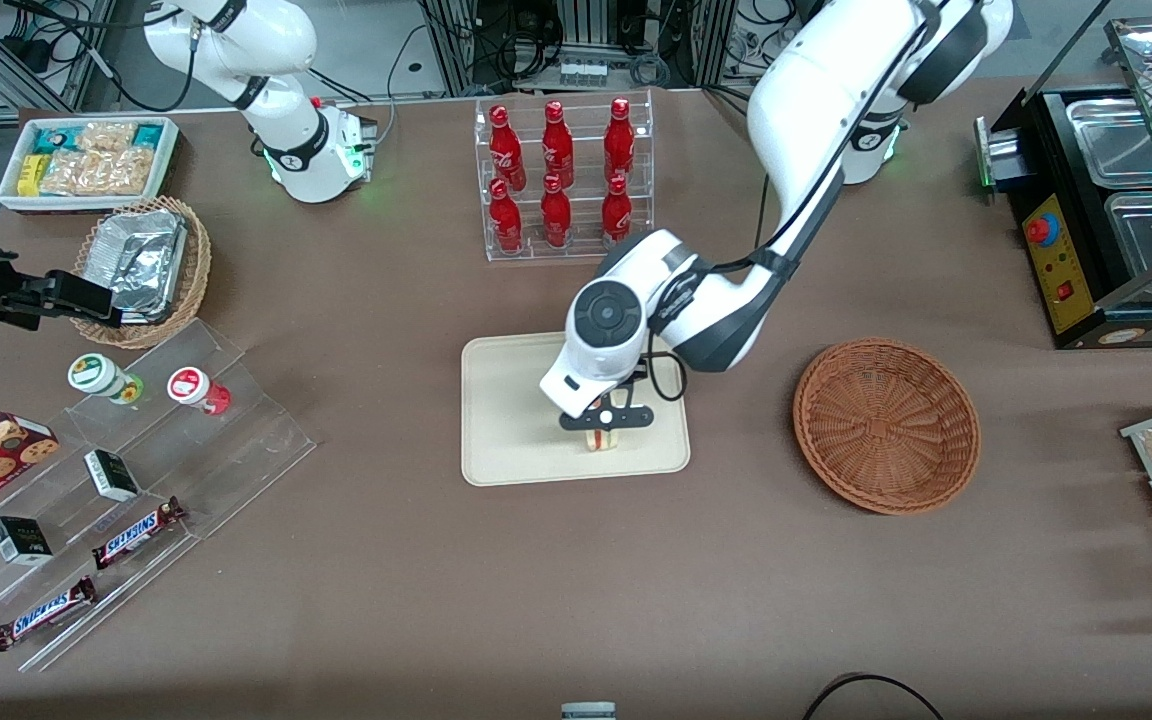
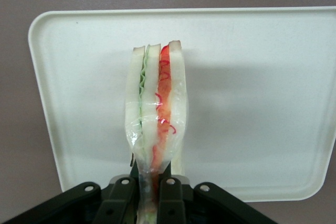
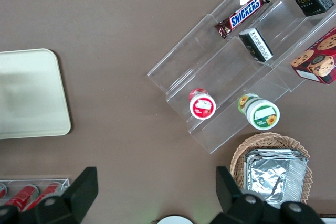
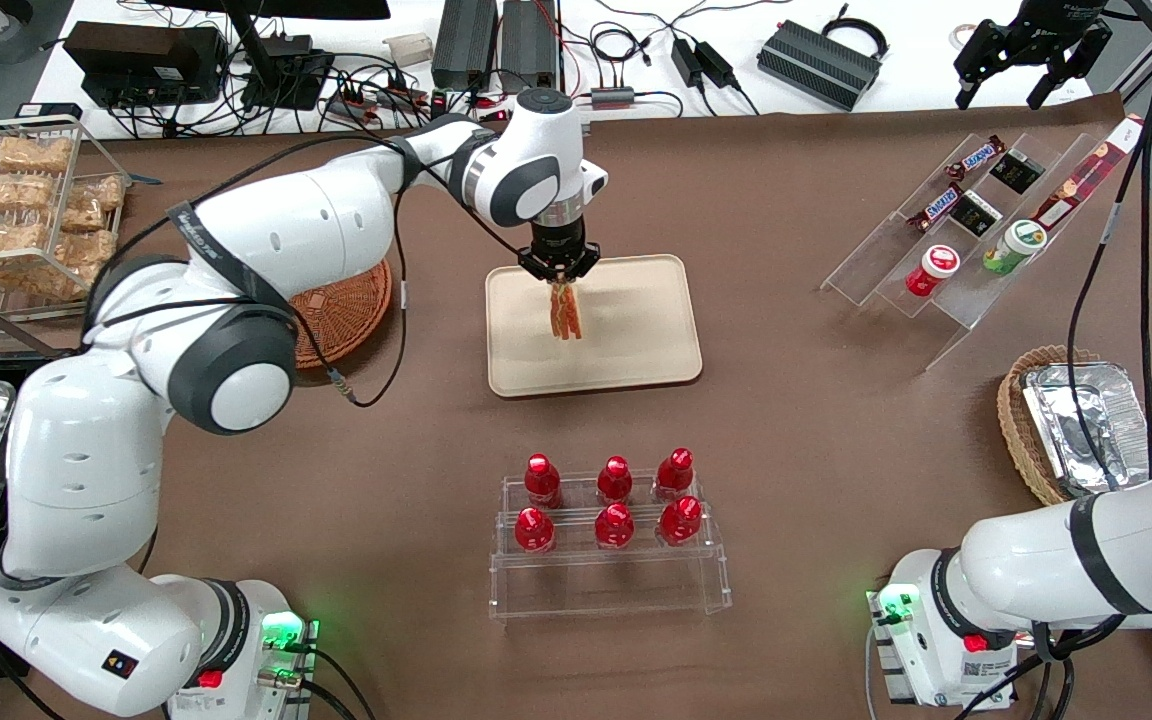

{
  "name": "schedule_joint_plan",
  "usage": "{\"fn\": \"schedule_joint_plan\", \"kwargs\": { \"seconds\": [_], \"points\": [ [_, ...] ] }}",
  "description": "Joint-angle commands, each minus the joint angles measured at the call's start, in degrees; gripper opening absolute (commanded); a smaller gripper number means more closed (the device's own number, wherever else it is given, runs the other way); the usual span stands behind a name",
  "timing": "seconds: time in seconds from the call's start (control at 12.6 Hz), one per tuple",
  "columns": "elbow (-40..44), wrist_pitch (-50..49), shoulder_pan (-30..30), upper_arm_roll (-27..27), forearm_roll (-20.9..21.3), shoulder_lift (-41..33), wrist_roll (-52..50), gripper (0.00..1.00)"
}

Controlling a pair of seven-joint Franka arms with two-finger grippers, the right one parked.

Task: Place sandwich from basket to tray
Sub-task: 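Lower the sandwich onto the tray and open the left gripper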

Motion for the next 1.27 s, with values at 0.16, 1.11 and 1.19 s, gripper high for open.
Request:
{"fn": "schedule_joint_plan", "kwargs": {
  "seconds": [0.16,1.11,1.19],
  "points": [
    [11.1,-5.4,-2.8,0.9,1.4,6.6,-2.0,0.0],
    [10.1,-3.8,-3.5,0.8,2.1,8.0,-6.3,0.0],
    [9.9,-3.6,-3.5,0.8,2.1,7.9,-6.3,0.0]
  ]
}}
